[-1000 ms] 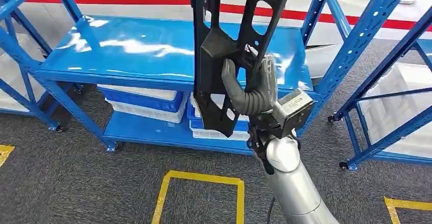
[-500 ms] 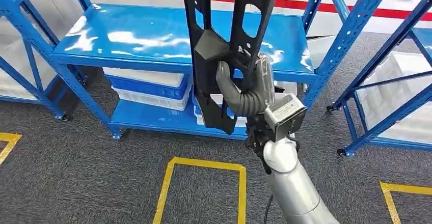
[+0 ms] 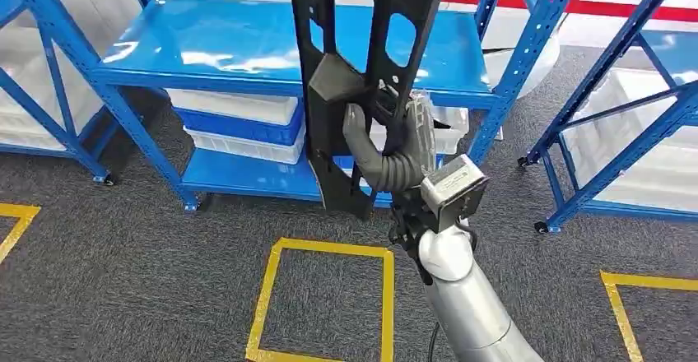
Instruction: Take the parts from the cabinet and place them on the table.
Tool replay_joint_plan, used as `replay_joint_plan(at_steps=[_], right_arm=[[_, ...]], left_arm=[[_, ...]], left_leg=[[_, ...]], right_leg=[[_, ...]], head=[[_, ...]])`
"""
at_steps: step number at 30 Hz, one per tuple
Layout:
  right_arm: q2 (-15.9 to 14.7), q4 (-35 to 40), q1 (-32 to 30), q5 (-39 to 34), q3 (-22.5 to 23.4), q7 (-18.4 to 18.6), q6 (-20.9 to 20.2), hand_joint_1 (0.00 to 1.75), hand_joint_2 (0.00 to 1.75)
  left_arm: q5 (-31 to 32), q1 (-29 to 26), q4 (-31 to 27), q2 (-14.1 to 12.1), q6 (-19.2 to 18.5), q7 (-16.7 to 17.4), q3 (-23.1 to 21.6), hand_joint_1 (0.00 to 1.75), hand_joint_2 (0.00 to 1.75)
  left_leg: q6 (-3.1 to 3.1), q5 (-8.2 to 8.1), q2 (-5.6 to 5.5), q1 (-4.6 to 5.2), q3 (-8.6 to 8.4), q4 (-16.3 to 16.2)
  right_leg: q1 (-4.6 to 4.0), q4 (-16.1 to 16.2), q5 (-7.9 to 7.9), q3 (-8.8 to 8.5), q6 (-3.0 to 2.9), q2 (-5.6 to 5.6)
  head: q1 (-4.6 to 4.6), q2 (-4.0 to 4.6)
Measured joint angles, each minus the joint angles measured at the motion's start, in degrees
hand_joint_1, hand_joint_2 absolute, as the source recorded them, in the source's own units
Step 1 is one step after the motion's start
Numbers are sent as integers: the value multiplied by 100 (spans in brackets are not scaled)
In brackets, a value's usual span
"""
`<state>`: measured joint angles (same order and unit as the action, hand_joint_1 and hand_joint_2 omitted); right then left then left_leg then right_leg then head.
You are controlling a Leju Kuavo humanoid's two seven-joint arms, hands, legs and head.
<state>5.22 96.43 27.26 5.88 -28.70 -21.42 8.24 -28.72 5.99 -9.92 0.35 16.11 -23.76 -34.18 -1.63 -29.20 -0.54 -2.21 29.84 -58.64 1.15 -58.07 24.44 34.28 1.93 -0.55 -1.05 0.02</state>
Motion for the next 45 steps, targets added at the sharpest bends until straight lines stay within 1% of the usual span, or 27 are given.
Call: replay_joint_plan(at_steps=[2,3,4,5,6,7,8,10,11,12,13,14,15,17,18,19,33,36,37,38,39,40,41,42,43,44,45], right_arm=[[-2,0,-4,0,-7,-9,0,175,175],[-13,-2,-2,0,-15,-7,0,175,175],[-20,-2,-2,0,-17,-13,0,175,175],[-33,-2,1,7,-22,-13,0,175,175],[-44,-2,1,7,-22,-20,0,175,175],[-57,-2,-3,11,-24,-29,0,175,175],[-70,-2,-4,35,-28,-39,-6,175,175],[-96,-11,-5,100,-37,-46,-15,175,175],[-107,-15,-4,135,-46,-48,-15,175,175],[-109,-17,-2,147,-55,-48,-18,175,175],[-111,-17,2,171,-76,-50,-15,175,175],[-109,-17,11,179,-85,-53,-18,175,175],[-111,-17,24,190,-109,-59,-15,175,175],[-118,-26,42,201,-136,-68,-15,175,175],[-124,-37,41,208,-140,-72,-17,175,175],[-125,-42,45,208,-144,-77,-15,175,175],[-125,-46,48,210,-148,-77,-18,175,175],[-125,-57,47,216,-164,-81,-18,175,175],[-127,-72,41,223,-170,-96,-15,175,175],[-129,-76,37,227,-175,-101,-15,175,175],[-164,-107,-34,240,-186,-131,-9,175,175],[-171,-114,-59,240,-188,-133,-9,175,175],[-190,-116,-77,249,-205,-149,-7,175,175],[-208,-120,-78,236,-216,-166,-7,175,175],[-205,-122,-78,219,-221,-173,-7,175,175],[-273,-116,-259,166,-223,-236,-11,175,175],[-286,-103,-299,160,-223,-277,-11,175,175]], left_arm=[[0,-5,0,2,9,0,0,0,175],[-2,-16,4,4,9,0,0,0,175],[-2,-3,4,11,7,-2,0,0,175],[-2,-5,4,11,7,-15,2,0,175],[-9,-16,4,2,7,-26,7,0,175],[-9,-24,4,2,0,-42,7,0,175],[-9,-30,4,2,-35,-54,7,0,175],[-19,-37,4,2,-94,-85,7,0,175],[-35,-37,4,4,-105,-98,7,0,175],[-48,-36,4,4,-112,-101,7,0,175],[-52,-33,4,4,-116,-113,7,0,175],[-52,-29,2,20,-125,-116,7,0,175],[-52,-25,2,17,-125,-125,11,0,175],[-54,-38,4,17,-127,-131,22,0,175],[-52,-55,11,-12,-129,-131,24,0,175],[-54,-60,13,-20,-129,-133,26,0,175],[-52,-62,13,-15,-131,-131,24,0,175],[-52,-71,13,-13,-142,-133,24,0,175],[-52,-70,13,-15,-144,-146,24,0,175],[-52,-70,13,-15,-144,-148,24,0,175],[-52,-85,13,-17,-149,-184,24,0,175],[-52,-90,13,-20,-153,-206,24,0,175],[-59,-79,11,-20,-164,-260,28,0,175],[-79,-92,13,-26,-162,-315,37,0,175],[-90,-100,13,-24,-157,-348,39,0,175],[-94,-122,13,-26,-227,-356,39,0,175],[-94,-123,13,-26,-232,-352,39,0,175]], left_leg=[[138,76,8,74,72,-2],[272,176,45,58,131,58],[337,257,63,92,219,60],[424,293,63,94,304,69],[447,355,63,112,389,69],[463,428,67,128,487,67],[468,498,67,146,579,64],[457,637,36,174,757,57],[442,705,11,184,837,55],[426,773,-19,197,910,54],[413,829,-45,198,947,44],[384,869,-67,237,1001,36],[349,933,-85,251,1013,29],[284,1046,-142,230,1018,98],[256,1077,-176,222,1043,97],[253,1041,-154,195,1072,62],[245,992,-142,190,1084,29],[198,586,-43,173,1204,-292],[107,72,-15,135,1487,-1132],[92,29,-12,130,1523,-1251],[14,129,41,56,1482,-1521],[-1,249,63,30,1324,-1313],[-57,426,387,39,514,-116],[173,421,252,101,618,-98],[296,493,170,84,595,4],[410,550,-187,141,654,13],[399,561,-249,143,653,12]], right_leg=[[-2,35,-104,25,112,4],[-32,4,-100,92,166,2],[16,-164,138,198,96,15],[5,-461,422,364,7,19],[6,-864,701,487,-53,22],[5,-1317,916,615,-71,26],[3,-1668,976,693,-39,28],[-26,-1805,740,558,70,35],[-50,-1554,549,323,103,48],[-75,-1095,436,-38,83,86],[-84,-601,491,-406,11,184],[-109,-112,673,-806,-78,243],[-140,154,791,-758,-102,236],[-161,128,745,-751,-145,193],[-26,161,681,-754,-205,150],[6,165,651,-747,-223,111],[-10,165,641,-752,-222,91],[-20,165,590,-702,-304,49],[-28,159,543,-688,-312,-36],[-28,158,535,-679,-313,-51],[-22,149,505,-638,-285,-167],[-15,146,504,-638,-280,-201],[-57,112,539,-608,-192,-317],[-100,116,541,-607,-76,-420],[-91,3,638,-539,-2,-274],[-75,-1342,992,226,-30,38],[-77,-865,768,5,8,70]], head=[[0,0],[-2,0],[-18,0],[24,0],[44,0],[39,0],[50,0],[50,0],[48,0],[48,0],[52,-2],[44,-2],[39,-2],[28,0],[24,0],[31,0],[26,0],[-2,0],[-2,0],[-4,0],[-4,0],[-7,0],[-13,0],[-4,0],[7,0],[22,0],[26,0]])
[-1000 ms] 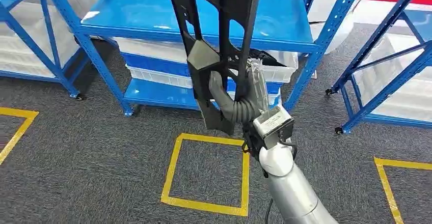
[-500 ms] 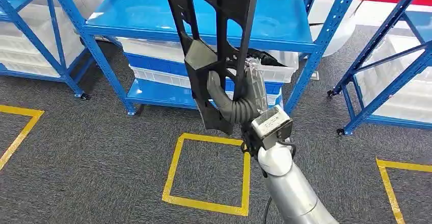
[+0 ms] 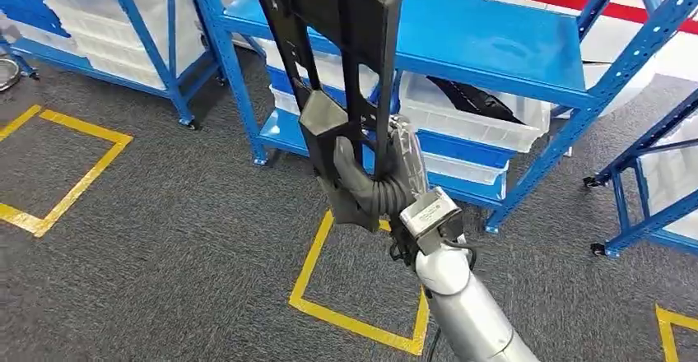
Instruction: Take the parts from the cabinet and place them on the table.
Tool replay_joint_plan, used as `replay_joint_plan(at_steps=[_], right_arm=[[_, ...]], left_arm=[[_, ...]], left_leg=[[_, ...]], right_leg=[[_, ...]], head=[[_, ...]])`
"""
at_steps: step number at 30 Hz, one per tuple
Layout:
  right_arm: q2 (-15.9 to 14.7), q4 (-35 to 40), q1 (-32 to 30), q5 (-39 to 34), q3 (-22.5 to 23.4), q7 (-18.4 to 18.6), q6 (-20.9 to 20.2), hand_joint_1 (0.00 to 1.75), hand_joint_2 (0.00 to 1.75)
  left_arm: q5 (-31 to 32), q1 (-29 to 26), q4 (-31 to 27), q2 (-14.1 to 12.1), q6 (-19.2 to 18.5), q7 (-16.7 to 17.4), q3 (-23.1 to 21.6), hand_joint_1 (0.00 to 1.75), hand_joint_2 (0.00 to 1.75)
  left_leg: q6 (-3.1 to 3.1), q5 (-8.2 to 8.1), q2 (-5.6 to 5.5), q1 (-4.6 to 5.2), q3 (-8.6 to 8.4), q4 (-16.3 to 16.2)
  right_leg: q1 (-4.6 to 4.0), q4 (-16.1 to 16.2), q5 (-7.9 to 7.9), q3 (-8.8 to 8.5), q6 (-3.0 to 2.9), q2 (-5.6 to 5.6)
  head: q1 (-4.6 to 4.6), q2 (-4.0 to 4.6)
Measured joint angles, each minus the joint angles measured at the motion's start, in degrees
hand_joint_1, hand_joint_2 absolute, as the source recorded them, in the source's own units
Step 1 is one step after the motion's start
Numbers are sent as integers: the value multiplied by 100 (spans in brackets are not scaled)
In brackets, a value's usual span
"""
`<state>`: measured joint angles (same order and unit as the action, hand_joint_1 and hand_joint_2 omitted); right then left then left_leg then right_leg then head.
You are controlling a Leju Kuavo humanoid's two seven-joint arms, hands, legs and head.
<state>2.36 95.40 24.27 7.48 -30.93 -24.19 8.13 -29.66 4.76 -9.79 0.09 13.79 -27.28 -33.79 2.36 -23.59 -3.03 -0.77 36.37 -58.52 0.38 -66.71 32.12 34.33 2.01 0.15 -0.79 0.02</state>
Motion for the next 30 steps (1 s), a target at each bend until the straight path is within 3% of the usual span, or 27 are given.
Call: replay_joint_plan(at_steps=[1,2,3,5,6,7,8,9,11,12,13,15,16,17,18,21,22,23,24,26,27,28,30], right_arm=[[-9,13,-37,-2,0,-38,0,175,175],[-20,24,-71,-9,2,-75,0,175,175],[-26,39,-100,-18,2,-94,2,175,175],[-46,46,-145,-26,4,-114,0,175,175],[-48,53,-151,-26,4,-127,0,175,175],[-46,55,-162,-24,4,-151,-2,175,175],[-48,68,-189,-26,4,-182,-4,175,175],[-53,81,-221,-26,7,-227,-4,175,175],[-77,83,-316,-26,15,-287,-4,175,175],[-90,83,-358,-26,15,-306,-4,175,175],[-101,85,-399,-24,15,-347,-2,175,175],[-109,92,-467,8,15,-463,26,175,175],[-107,114,-520,46,15,-525,72,175,175],[-107,155,-608,118,4,-591,147,175,175],[-109,208,-706,188,-11,-650,236,175,175],[-105,280,-1027,375,-124,-781,446,175,175],[-103,315,-1125,426,-155,-803,481,175,175],[-112,341,-1222,483,-186,-840,498,175,175],[-127,363,-1309,514,-225,-888,503,175,175],[-177,363,-1441,539,-288,-940,503,175,175],[-203,363,-1504,544,-313,-960,501,175,175],[-221,361,-1545,544,-339,-973,503,175,175],[-247,354,-1559,529,-378,-995,487,175,175]], left_arm=[[0,0,0,2,-2,2,0,0,175],[-4,0,0,7,-11,7,0,0,175],[-24,-6,0,4,-13,13,2,0,175],[-35,-26,0,4,-17,17,2,0,175],[-39,-42,2,4,-17,22,2,0,175],[-44,-47,11,-15,-15,28,4,0,175],[-44,-51,11,2,-17,44,2,0,175],[-44,-47,11,2,-17,57,4,0,175],[-44,-49,11,2,-17,59,2,0,175],[-44,-50,11,2,-24,59,2,0,175],[-42,-50,11,2,-39,59,2,0,175],[-13,-52,11,-13,-41,59,2,0,175],[2,-43,11,-24,-44,59,2,0,175],[20,-17,11,-35,-46,74,2,0,175],[24,1,11,-57,-52,101,2,0,175],[-59,10,15,-102,-68,225,2,0,175],[-116,10,15,-107,-70,269,7,0,175],[-201,2,17,-107,-70,295,26,0,175],[-282,5,17,-109,-68,321,66,0,175],[-354,11,17,-111,-55,328,151,0,175],[-383,6,17,-111,-52,332,157,0,175],[-385,-5,20,-111,-50,337,164,0,175],[-443,-19,22,-111,-9,378,212,0,175]], left_leg=[[-20,13,-57,1,1,-1],[-49,31,-99,8,26,-13],[-72,35,-148,33,38,-22],[-145,76,-183,8,62,0],[-184,100,-224,4,75,12],[-188,63,-161,-21,143,-98],[-222,-102,41,22,222,-292],[-252,-350,158,10,380,-653],[-306,-744,244,-13,760,-1517],[-329,-792,263,-27,857,-1742],[-342,-708,281,-46,810,-1683],[-349,-337,352,-73,375,-931],[-340,-149,449,-78,74,-417],[-323,-172,651,-64,-106,-57],[-248,-141,559,-25,-104,-35],[-151,-145,417,23,-75,-34],[-81,-93,366,-32,-122,41],[-62,-79,346,-20,-141,77],[2,-59,309,-27,-135,79],[21,-47,206,-20,-96,78],[26,-39,144,-19,-78,75],[22,-31,82,-19,-70,73],[-8,-13,-50,-26,-68,67]], right_leg=[[4,541,-212,-246,11,103],[15,865,-295,-352,-24,309],[-3,883,-337,-338,-68,228],[-53,862,-360,-351,-114,185],[-34,883,-395,-353,-158,146],[93,923,-440,-371,-212,87],[65,936,-450,-375,-256,48],[52,933,-455,-374,-282,-6],[24,927,-455,-362,-282,-119],[19,923,-454,-354,-282,-171],[19,923,-453,-353,-281,-230],[23,921,-449,-360,-278,-319],[23,920,-443,-366,-270,-357],[-9,916,-422,-364,-234,-402],[-76,901,-400,-347,-201,-442],[-61,937,-402,-374,-128,-560],[-101,902,-360,-371,-84,-571],[-45,770,-271,-321,-71,-352],[-32,428,-73,-163,-111,-163],[-1,-459,301,269,-149,-67],[9,-803,402,444,-127,-55],[18,-865,380,476,-86,-49],[43,-195,55,125,44,-31]], head=[[-2,0],[4,0],[0,-2],[-5,0],[2,0],[-7,0],[-26,0],[-55,-2],[-48,0],[-53,0],[-46,0],[-50,0],[-50,-2],[-55,0],[-37,-2],[6,0],[11,-2],[17,0],[24,-2],[39,0],[35,0],[39,0],[39,0]])
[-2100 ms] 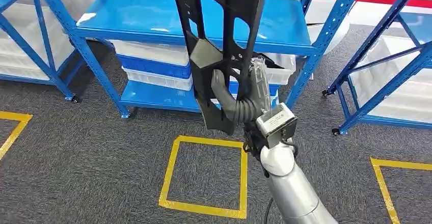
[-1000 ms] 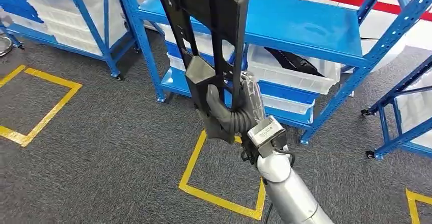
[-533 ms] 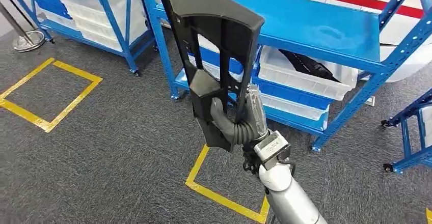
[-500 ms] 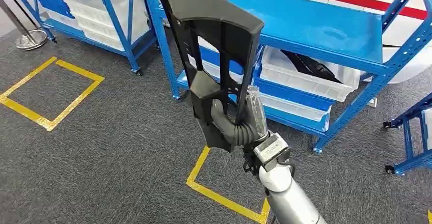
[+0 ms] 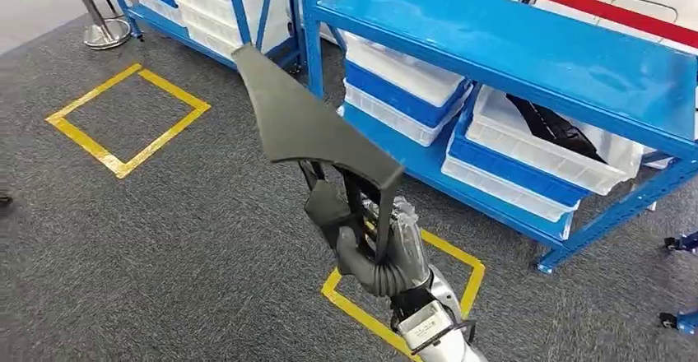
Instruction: Take the parts from the cabinet and place them on the table.
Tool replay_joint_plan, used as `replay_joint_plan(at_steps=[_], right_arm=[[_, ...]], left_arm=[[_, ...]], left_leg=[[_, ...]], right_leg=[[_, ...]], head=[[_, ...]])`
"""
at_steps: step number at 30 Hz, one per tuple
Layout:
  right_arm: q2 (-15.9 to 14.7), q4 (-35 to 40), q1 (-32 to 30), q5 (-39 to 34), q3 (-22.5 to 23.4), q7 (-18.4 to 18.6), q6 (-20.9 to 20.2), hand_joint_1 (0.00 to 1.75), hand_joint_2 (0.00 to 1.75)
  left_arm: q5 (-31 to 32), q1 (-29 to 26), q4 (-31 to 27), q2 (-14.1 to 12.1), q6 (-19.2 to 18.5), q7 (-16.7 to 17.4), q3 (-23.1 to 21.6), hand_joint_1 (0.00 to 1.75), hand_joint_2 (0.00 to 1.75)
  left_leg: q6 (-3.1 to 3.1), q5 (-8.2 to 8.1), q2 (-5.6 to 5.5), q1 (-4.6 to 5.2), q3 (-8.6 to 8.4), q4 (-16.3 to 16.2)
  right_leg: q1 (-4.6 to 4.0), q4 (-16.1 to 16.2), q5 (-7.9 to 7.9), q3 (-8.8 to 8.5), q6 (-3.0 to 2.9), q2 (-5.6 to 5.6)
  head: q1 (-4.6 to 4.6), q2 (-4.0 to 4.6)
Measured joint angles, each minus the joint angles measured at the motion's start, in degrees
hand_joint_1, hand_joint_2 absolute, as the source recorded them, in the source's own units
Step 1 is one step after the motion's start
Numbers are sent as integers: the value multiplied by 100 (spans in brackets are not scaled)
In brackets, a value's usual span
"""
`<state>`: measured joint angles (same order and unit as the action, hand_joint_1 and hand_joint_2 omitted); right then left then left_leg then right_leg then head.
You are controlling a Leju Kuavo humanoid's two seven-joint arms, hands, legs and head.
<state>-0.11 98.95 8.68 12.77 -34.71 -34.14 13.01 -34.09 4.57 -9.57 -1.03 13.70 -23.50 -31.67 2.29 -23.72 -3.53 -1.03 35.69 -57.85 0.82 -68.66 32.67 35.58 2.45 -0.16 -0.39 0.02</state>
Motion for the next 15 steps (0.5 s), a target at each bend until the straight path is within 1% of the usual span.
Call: replay_joint_plan(at_steps=[1,2,3,4,5,6,7,8,9,10,11,12,13,14,15], right_arm=[[0,-9,3,-15,-7,-20,-24,175,175],[0,-28,17,-46,-22,-48,-81,175,175],[7,-59,30,-59,-55,-75,-107,175,175],[11,-90,41,-72,-103,-96,-131,175,175],[35,-135,63,-87,-148,-101,-144,175,175],[59,-166,86,-92,-182,-101,-166,175,175],[83,-194,109,-94,-225,-103,-175,175,175],[96,-212,133,-98,-258,-105,-177,175,175],[105,-223,134,-109,-289,-118,-184,175,175],[96,-229,133,-122,-308,-125,-186,175,175],[81,-243,132,-138,-330,-129,-188,175,175],[66,-260,129,-149,-345,-131,-186,175,175],[53,-271,129,-162,-358,-133,-186,175,175],[44,-271,129,-186,-380,-136,-190,175,175],[42,-271,130,-232,-396,-136,-206,175,175]], left_arm=[[-80,2,0,4,55,22,44,0,175],[-170,4,0,9,150,57,100,0,175],[-246,4,0,9,237,85,151,0,175],[-291,-1,0,9,337,112,217,0,175],[-337,-9,0,9,450,125,258,0,175],[-379,-25,9,7,543,125,293,0,175],[-420,-38,18,4,605,125,350,0,175],[-447,-51,17,4,641,118,376,0,175],[-481,-49,17,7,697,110,415,0,175],[-486,-49,17,7,750,99,455,0,175],[-492,-52,17,11,785,92,492,0,175],[-492,-58,17,20,809,90,510,0,175],[-492,-66,17,26,833,92,514,0,175],[-492,-72,17,31,862,112,514,0,175],[-490,-75,17,33,908,164,516,0,175]], left_leg=[[-21,11,-67,-6,0,-9],[-48,20,-116,-6,13,-18],[-94,16,-158,41,31,-44],[-133,30,-179,33,52,-31],[-172,53,-221,12,62,-13],[-219,85,-254,-10,64,17],[-244,96,-268,-23,96,2],[-249,6,-15,-16,137,-107],[-267,-194,181,-6,244,-367],[-290,-452,267,-14,446,-813],[-306,-684,300,-17,672,-1314],[-323,-826,316,-17,857,-1712],[-329,-837,328,-19,919,-1861],[-324,-745,341,-18,845,-1748],[-308,-552,361,-19,619,-1373]], right_leg=[[25,562,-212,-292,55,80],[69,1007,-336,-517,77,308],[39,1073,-344,-495,23,371],[38,1077,-378,-498,-46,287],[2,1071,-384,-516,-93,267],[-15,1069,-406,-513,-134,227],[65,1102,-447,-522,-192,170],[70,1109,-469,-522,-228,118],[56,1109,-470,-521,-273,66],[31,1107,-471,-514,-302,2],[8,1106,-467,-505,-308,-71],[-4,1104,-466,-491,-308,-142],[-11,1104,-466,-485,-309,-206],[-19,1103,-464,-484,-309,-265],[-24,1103,-460,-489,-311,-324]], head=[[0,0],[4,0],[7,0],[-11,0],[-2,0],[-2,0],[0,0],[-7,0],[-57,0],[-53,0],[-55,0],[-55,0],[-55,0],[-55,0],[-57,0]])
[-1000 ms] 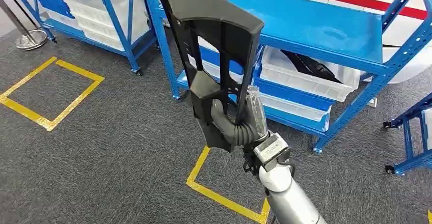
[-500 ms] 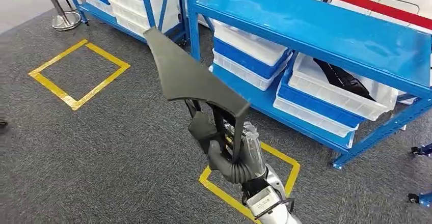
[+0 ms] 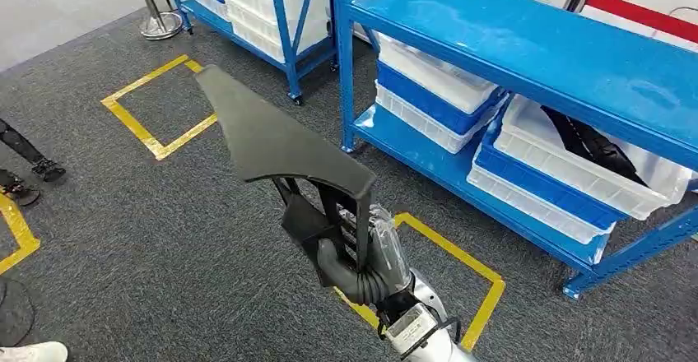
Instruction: Take the parts from the cabinet and place them on the table.
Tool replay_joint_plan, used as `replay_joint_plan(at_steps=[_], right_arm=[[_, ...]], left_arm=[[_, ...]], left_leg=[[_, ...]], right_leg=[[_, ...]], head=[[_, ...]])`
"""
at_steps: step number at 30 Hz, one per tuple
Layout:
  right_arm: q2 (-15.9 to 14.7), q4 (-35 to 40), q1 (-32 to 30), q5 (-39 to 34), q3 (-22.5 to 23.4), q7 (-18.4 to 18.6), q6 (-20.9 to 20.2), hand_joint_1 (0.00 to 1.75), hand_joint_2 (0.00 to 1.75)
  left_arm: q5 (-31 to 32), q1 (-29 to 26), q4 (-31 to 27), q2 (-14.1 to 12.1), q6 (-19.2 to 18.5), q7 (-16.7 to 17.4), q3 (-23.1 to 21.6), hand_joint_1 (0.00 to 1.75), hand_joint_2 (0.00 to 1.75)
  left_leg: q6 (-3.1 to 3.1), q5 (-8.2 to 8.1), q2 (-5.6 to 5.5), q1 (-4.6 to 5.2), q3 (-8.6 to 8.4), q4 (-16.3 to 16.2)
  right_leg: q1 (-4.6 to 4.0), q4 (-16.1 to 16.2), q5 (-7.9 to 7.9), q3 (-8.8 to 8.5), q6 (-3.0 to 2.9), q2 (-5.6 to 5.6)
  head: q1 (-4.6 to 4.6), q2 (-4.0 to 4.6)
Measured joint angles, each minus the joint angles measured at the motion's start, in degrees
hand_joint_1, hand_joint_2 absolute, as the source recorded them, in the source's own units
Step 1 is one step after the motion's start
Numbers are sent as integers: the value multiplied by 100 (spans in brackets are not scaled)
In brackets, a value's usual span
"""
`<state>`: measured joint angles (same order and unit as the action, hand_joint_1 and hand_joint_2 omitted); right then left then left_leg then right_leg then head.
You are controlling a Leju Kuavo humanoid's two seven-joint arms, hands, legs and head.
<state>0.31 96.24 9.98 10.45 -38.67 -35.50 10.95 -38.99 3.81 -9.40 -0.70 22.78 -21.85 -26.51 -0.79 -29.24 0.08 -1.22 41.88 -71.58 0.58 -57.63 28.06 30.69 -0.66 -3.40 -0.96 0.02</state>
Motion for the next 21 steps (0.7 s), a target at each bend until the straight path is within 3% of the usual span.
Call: replay_joint_plan(at_steps=[1,2,3,4,7,8,9,10,12,13,14,16,17,18,19,21], right_arm=[[4,4,6,-58,-11,2,-43,175,175],[4,17,19,-120,-24,39,-102,175,175],[4,55,24,-162,-31,112,-158,175,175],[-13,118,31,-212,-31,188,-216,175,175],[-111,348,-48,-236,15,299,-229,175,175],[-180,477,-125,-229,86,304,-168,175,175],[-286,615,-258,-190,194,295,-88,175,175],[-387,764,-430,-142,335,275,11,175,175],[-566,995,-752,-26,665,243,177,175,175],[-638,1054,-853,51,811,243,217,175,175],[-669,1130,-932,151,931,245,249,175,175],[-682,1264,-1003,298,1089,247,251,175,175],[-682,1305,-1003,354,1132,264,238,175,175],[-680,1318,-994,392,1156,282,223,175,175],[-662,1322,-983,413,1165,300,192,175,175],[-608,1314,-878,407,1172,398,81,175,175]], left_arm=[[4,0,0,0,76,76,4,0,175],[13,6,0,13,161,146,4,0,175],[31,29,0,48,252,208,4,0,175],[59,32,0,74,336,253,4,0,175],[275,4,0,188,359,232,-24,0,175],[381,-5,0,214,297,207,-53,0,175],[510,-2,0,249,214,179,-112,0,175],[630,7,0,251,102,157,-186,0,175],[831,19,0,251,-66,102,-361,0,175],[885,19,0,254,-129,98,-422,0,175],[946,24,0,254,-179,105,-491,0,175],[992,81,0,262,-214,179,-606,0,175],[994,128,-2,264,-225,207,-636,0,175],[992,172,-2,262,-232,227,-654,0,175],[983,227,-2,258,-232,260,-669,0,175],[951,260,-2,238,-234,282,-691,0,175]], left_leg=[[25,204,68,3,-286,489],[65,364,233,15,-582,981],[89,325,429,72,-718,1260],[147,355,327,76,-696,1256],[233,376,153,111,-679,1288],[290,421,107,50,-719,1339],[319,431,56,63,-723,1350],[351,437,-17,61,-715,1350],[365,444,-178,62,-695,1347],[365,445,-241,65,-693,1346],[365,446,-291,65,-695,1345],[356,450,-404,65,-710,1341],[347,454,-458,64,-718,1335],[319,458,-500,76,-700,1327],[277,438,-557,113,-687,1308],[207,480,-607,89,-651,1325]], right_leg=[[-3,0,2,-7,1,-46],[-16,-1,9,-18,7,-81],[-82,-20,34,-8,43,-122],[-102,-14,43,1,62,-161],[-107,15,63,-27,138,-326],[-119,-54,114,5,180,-246],[-79,-278,249,77,164,4],[-73,-655,428,257,124,159],[-55,-1599,801,739,90,289],[-55,-1868,841,903,122,315],[-55,-1792,763,892,167,322],[-38,-958,377,504,286,360],[-3,-386,159,219,333,467],[42,-45,54,86,353,705],[10,-21,5,47,263,646],[-29,-49,-18,79,181,589]], head=[[2,0],[0,0],[-4,0],[22,0],[24,0],[42,-2],[35,0],[50,0],[81,0],[83,0],[79,0],[83,0],[87,0],[92,0],[88,0],[77,0]])
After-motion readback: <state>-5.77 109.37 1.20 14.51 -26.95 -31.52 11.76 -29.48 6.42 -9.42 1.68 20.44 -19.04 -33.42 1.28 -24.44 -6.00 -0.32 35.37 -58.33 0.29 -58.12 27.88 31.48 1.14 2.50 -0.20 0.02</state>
